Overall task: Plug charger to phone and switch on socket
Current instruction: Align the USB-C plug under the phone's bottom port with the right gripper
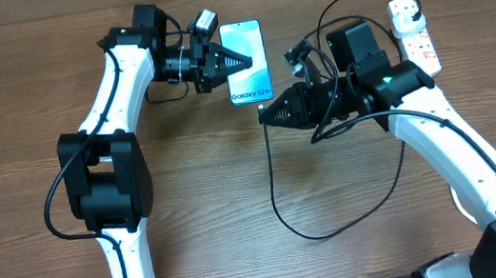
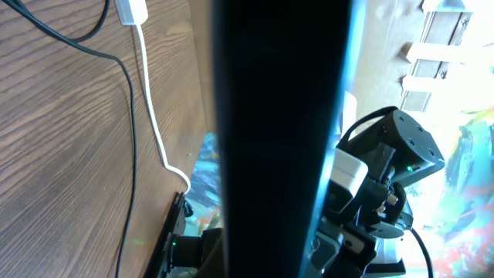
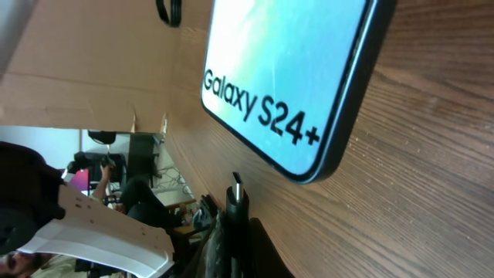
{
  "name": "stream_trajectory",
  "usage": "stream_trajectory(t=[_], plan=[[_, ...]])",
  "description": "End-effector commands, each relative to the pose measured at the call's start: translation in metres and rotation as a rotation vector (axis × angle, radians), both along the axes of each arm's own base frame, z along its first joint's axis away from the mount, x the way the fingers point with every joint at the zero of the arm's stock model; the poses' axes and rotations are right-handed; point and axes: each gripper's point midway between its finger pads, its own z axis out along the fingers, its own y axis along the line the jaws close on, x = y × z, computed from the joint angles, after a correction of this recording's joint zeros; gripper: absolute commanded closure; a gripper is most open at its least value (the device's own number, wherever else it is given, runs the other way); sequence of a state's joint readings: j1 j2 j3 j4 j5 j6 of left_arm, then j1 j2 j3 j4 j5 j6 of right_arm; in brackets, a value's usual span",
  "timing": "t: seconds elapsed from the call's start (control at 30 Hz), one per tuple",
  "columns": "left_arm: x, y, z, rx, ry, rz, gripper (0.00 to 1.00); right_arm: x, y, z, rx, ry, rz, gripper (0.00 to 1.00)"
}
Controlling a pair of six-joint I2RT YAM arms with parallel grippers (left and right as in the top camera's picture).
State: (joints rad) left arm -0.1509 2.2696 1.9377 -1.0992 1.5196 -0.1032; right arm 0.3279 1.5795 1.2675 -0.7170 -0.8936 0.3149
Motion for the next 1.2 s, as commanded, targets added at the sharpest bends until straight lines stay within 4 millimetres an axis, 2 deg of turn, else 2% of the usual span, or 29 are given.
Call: stream_trajectory(t=[0.0, 0.2, 0.4, 1.17], plan=[[-0.0008, 0.0006, 0.0151, -0.067, -0.025, -0.008, 0.96, -0.0028, 0.0004, 0.0070, 0.024, -0.011, 0.010, 0.96], [-0.0008, 0.0006, 0.0151, -0.067, -0.025, -0.008, 0.96, 0.0000, 0.0015, 0.0011, 0.024, 0.025, -0.004, 0.96], [-0.0010, 0.0001, 0.0151, -0.067, -0.025, -0.009, 0.96, 0.0014, 0.0040, 0.0059, 0.047, 0.011, 0.005, 0.96], [-0.0037, -0.0007, 0.0152, -0.055, 0.055, -0.010, 0.96, 0.0009, 0.0030, 0.0033, 0.039, 0.061, -0.023, 0.96]])
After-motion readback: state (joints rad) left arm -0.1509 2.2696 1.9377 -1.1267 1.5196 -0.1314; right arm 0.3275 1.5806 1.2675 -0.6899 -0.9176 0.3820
